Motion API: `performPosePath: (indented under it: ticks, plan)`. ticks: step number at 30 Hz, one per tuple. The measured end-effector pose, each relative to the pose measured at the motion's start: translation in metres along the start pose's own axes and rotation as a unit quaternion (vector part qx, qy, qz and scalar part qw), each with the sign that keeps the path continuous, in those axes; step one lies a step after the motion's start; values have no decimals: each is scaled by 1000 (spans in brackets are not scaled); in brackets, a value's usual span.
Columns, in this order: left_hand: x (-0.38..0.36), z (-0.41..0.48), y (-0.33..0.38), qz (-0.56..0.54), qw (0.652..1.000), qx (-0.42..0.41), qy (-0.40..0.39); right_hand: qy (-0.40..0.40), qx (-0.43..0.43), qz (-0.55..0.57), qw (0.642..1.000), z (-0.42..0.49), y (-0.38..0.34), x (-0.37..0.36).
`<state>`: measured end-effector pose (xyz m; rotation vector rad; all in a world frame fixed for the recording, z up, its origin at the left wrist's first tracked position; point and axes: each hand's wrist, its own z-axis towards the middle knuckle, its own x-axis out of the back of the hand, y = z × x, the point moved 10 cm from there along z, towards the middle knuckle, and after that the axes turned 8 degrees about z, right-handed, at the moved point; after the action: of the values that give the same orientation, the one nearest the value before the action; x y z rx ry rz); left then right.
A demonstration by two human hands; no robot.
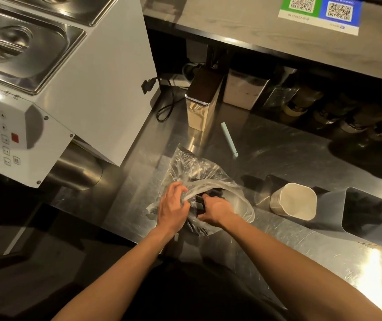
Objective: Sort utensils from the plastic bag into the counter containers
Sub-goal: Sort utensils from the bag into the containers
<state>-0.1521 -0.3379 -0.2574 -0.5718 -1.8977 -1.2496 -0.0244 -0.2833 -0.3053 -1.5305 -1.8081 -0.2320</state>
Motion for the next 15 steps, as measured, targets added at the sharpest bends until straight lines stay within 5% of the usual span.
performPosePath:
  ticks: [15]
  plan:
    - [5, -3, 15, 53, 998, -16, 43, -42, 58, -66, 995, -16, 6, 19]
